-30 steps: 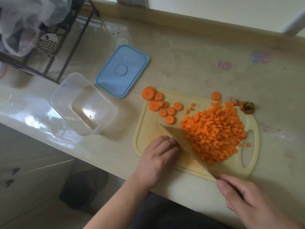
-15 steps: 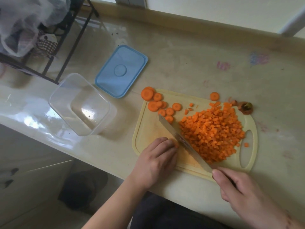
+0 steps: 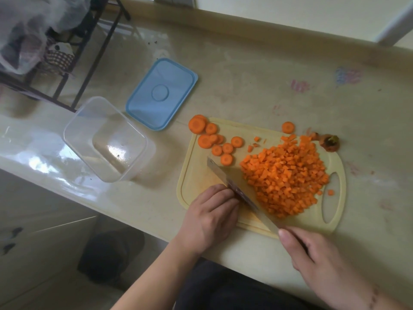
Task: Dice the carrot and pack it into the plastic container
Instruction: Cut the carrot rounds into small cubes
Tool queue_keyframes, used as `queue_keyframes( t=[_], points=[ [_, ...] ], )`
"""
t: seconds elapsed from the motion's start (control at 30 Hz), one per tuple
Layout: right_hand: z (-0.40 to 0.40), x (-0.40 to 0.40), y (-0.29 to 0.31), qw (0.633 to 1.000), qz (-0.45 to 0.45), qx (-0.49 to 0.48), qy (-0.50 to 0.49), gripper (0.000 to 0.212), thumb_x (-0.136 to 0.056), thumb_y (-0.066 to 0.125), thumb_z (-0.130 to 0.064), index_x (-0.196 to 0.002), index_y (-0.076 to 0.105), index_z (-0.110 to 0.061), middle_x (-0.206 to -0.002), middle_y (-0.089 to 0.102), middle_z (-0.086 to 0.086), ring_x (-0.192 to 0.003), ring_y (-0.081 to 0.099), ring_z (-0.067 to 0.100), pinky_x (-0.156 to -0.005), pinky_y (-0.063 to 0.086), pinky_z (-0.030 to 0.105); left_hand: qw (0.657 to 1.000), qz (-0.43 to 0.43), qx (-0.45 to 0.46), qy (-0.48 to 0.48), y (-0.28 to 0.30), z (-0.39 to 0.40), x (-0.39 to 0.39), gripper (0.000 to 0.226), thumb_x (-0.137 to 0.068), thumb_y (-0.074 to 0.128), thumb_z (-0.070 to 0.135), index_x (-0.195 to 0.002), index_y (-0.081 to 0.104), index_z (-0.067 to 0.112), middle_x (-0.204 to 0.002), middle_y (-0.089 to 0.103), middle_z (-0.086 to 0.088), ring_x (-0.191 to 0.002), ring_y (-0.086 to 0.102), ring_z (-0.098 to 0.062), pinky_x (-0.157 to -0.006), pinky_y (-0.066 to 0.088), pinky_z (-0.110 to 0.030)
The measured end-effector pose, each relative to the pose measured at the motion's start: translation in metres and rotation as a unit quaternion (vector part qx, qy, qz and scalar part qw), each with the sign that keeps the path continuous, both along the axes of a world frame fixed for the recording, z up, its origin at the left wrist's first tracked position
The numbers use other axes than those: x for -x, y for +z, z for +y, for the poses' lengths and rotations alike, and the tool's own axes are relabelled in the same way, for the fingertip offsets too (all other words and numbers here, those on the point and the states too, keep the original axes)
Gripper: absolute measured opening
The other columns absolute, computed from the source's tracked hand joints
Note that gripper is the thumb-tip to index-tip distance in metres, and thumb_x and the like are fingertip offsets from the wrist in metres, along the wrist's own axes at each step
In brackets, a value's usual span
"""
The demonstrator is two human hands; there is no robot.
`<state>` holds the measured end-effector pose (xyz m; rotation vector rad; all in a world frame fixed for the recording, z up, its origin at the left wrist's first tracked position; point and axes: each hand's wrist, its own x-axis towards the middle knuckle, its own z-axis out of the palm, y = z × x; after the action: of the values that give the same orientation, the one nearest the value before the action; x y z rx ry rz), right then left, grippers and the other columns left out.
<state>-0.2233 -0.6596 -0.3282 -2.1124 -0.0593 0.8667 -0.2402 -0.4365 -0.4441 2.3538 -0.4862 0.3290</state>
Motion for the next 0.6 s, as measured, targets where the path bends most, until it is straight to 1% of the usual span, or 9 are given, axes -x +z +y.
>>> queue_keyframes(
  t=[0.07,0.13,0.23,0.3,0.37,0.43,0.47,0.53,0.6],
  points=[
    [0.004,-0.003,-0.001,1.0,-0.001,-0.022,0.001,0.034,-0.088,0.031,-0.067,-0.071,0.057,-0.054,-0.049,0.051,-0.014,-0.049,0.05,0.002,-0.05,0.038,0.014,1.0,-0.001,0.002,-0.003,0.0,0.001,0.0,0.01,-0.091,0.073,0.005,-0.098,0.076,-0.002,-0.104,0.072,-0.013,-0.099,0.068,-0.031,-0.091,0.056,-0.04],
    [0.004,-0.003,0.0,0.999,0.011,-0.037,-0.021,0.03,-0.087,0.036,-0.055,-0.066,0.057,-0.054,-0.045,0.049,-0.012,-0.044,0.046,0.003,-0.05,0.037,0.015,1.0,-0.001,0.006,-0.008,0.0,0.002,0.001,0.01,-0.089,0.074,0.003,-0.097,0.076,-0.003,-0.103,0.072,-0.014,-0.098,0.068,-0.032,-0.09,0.056,-0.04],
    [-0.001,0.0,0.002,0.998,0.039,-0.041,-0.033,0.028,-0.086,0.039,-0.052,-0.065,0.058,-0.048,-0.044,0.043,-0.004,-0.04,0.041,0.004,-0.047,0.036,0.02,1.0,-0.002,0.013,-0.011,0.002,0.006,0.003,0.011,-0.088,0.076,0.001,-0.098,0.076,-0.005,-0.102,0.071,-0.015,-0.097,0.068,-0.034,-0.089,0.056,-0.042],
    [-0.002,0.002,0.006,0.998,0.041,-0.041,-0.035,0.032,-0.087,0.038,-0.054,-0.061,0.057,-0.054,-0.045,0.046,-0.005,-0.041,0.043,0.003,-0.048,0.036,0.016,1.0,-0.003,0.018,-0.015,0.003,0.008,0.006,0.012,-0.086,0.077,0.0,-0.097,0.076,-0.005,-0.101,0.071,-0.016,-0.096,0.068,-0.034,-0.088,0.056,-0.042],
    [-0.001,0.003,0.009,0.998,0.032,-0.035,-0.03,0.032,-0.087,0.035,-0.061,-0.062,0.055,-0.062,-0.046,0.051,-0.016,-0.046,0.049,-0.002,-0.051,0.035,0.006,1.0,-0.004,0.021,-0.016,0.004,0.008,0.007,0.012,-0.084,0.078,-0.002,-0.095,0.075,-0.005,-0.1,0.071,-0.016,-0.094,0.067,-0.034,-0.086,0.056,-0.042],
    [0.0,0.005,0.012,0.998,0.036,-0.028,-0.035,0.022,-0.083,0.037,-0.068,-0.072,0.055,-0.067,-0.05,0.051,-0.031,-0.056,0.051,-0.012,-0.057,0.033,0.001,1.0,-0.003,0.021,-0.017,0.005,0.008,0.007,0.011,-0.085,0.077,-0.002,-0.094,0.075,-0.005,-0.099,0.071,-0.015,-0.093,0.067,-0.034,-0.085,0.056,-0.041],
    [0.0,0.006,0.012,0.998,0.041,-0.028,-0.03,0.02,-0.078,0.038,-0.077,-0.081,0.056,-0.069,-0.052,0.051,-0.035,-0.059,0.051,-0.015,-0.059,0.033,-0.001,1.0,-0.002,0.021,-0.018,0.005,0.007,0.006,0.01,-0.086,0.077,-0.001,-0.095,0.075,-0.005,-0.1,0.071,-0.015,-0.093,0.067,-0.034,-0.085,0.056,-0.041],
    [-0.002,0.009,0.011,0.998,0.041,-0.03,-0.025,0.051,-0.06,0.031,-0.094,-0.097,0.056,-0.068,-0.056,0.051,-0.038,-0.063,0.052,-0.017,-0.06,0.033,-0.002,1.0,0.002,0.021,-0.02,0.005,0.007,0.005,0.01,-0.089,0.074,0.002,-0.096,0.076,-0.005,-0.101,0.072,-0.015,-0.095,0.068,-0.033,-0.086,0.056,-0.041],
    [-0.002,0.011,0.01,0.999,0.035,-0.018,-0.026,0.06,-0.06,0.031,-0.093,-0.11,0.052,-0.066,-0.058,0.05,-0.042,-0.066,0.051,-0.019,-0.061,0.033,-0.002,1.0,0.006,0.021,-0.021,0.005,0.007,0.003,0.011,-0.091,0.072,0.003,-0.098,0.076,-0.004,-0.103,0.072,-0.015,-0.098,0.068,-0.032,-0.088,0.057,-0.041]
  ],
)
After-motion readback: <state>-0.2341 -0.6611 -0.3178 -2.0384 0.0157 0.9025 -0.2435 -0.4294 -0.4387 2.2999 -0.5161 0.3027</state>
